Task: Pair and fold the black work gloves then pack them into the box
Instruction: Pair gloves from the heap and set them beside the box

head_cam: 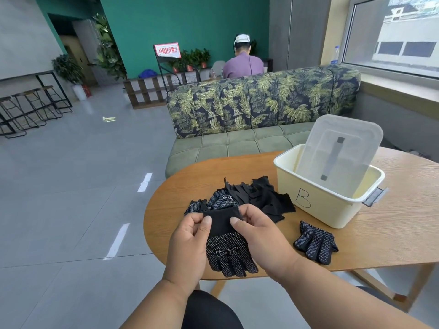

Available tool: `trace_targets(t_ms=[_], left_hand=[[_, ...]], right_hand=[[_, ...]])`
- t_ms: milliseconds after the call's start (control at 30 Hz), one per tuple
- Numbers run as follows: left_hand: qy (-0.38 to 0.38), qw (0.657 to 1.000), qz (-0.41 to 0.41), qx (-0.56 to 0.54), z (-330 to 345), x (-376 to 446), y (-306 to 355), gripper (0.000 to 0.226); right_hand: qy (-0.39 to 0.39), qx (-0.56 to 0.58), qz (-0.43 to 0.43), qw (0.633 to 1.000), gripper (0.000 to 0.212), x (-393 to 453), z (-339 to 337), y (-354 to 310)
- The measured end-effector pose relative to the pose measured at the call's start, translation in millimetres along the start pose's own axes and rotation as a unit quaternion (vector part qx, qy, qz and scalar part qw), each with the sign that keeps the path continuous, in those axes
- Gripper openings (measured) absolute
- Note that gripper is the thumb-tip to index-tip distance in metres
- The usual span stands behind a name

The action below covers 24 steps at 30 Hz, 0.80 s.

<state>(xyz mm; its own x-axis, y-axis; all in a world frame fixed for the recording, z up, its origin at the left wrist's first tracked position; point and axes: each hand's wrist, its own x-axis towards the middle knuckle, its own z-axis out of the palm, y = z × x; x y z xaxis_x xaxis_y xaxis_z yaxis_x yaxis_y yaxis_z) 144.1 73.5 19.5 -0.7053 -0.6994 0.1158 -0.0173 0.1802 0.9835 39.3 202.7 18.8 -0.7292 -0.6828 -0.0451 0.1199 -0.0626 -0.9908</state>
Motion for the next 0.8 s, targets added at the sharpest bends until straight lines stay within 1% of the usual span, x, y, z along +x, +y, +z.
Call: trace_targets(t_ms=[67,133,167,233,300,400,467,567,700,767,800], left_hand=[[0.008,1.000,-0.003,0.000,0.2,0.9,-2.3,0.008],[0.001,1.000,-0.006,-0.010,0.1,1.3,-1.9,0.014],[-0.013,1.000,-0.010,-0.018,0.2,1.7,-1.8,0.021],[-0.071,0.996,-0.029,-0.034,0.7,0.1,-0.7,0.032],[-0.133,0.990,-0.039,-0.028,2.9,-4.3,0.0,0.030],[-0.154,0.987,-0.050,-0.019,3.3,-8.2,-0.2,0.025],[-0.152,0.984,-0.072,-0.057,1.3,-7.3,0.8,0.026],[-0.144,0.978,-0.100,-0.116,-2.8,-1.7,-1.5,0.028],[-0.161,0.955,-0.142,-0.204,-4.4,0.6,2.1,0.033],[-0.183,0.937,-0.166,-0.248,-3.7,-1.4,4.6,0.032],[-0.194,0.928,-0.178,-0.265,-4.1,-2.0,4.6,0.031]], right_hand=[[-0.006,0.008,0.000,1.000,0.010,0.2,-0.8,-1.2],[-0.014,0.016,0.000,1.000,0.009,1.1,-2.0,-1.5],[-0.017,0.026,-0.001,1.000,0.008,1.0,-2.5,-1.6],[-0.015,0.034,-0.007,0.999,0.008,0.6,-2.4,-2.7],[-0.003,0.020,-0.011,1.000,0.007,0.2,-2.6,-3.5],[0.004,-0.013,-0.009,1.000,0.005,-0.5,-4.4,-7.5],[-0.011,-0.010,0.004,1.000,0.014,-0.3,-7.7,-14.8],[-0.046,-0.006,0.028,0.999,0.037,0.3,-15.5,-29.5],[-0.125,0.005,0.028,0.992,0.066,3.4,-26.6,-38.2],[-0.164,-0.022,0.007,0.986,0.071,2.5,-30.5,-39.7],[-0.178,-0.045,-0.004,0.983,0.070,1.2,-31.4,-40.5]])
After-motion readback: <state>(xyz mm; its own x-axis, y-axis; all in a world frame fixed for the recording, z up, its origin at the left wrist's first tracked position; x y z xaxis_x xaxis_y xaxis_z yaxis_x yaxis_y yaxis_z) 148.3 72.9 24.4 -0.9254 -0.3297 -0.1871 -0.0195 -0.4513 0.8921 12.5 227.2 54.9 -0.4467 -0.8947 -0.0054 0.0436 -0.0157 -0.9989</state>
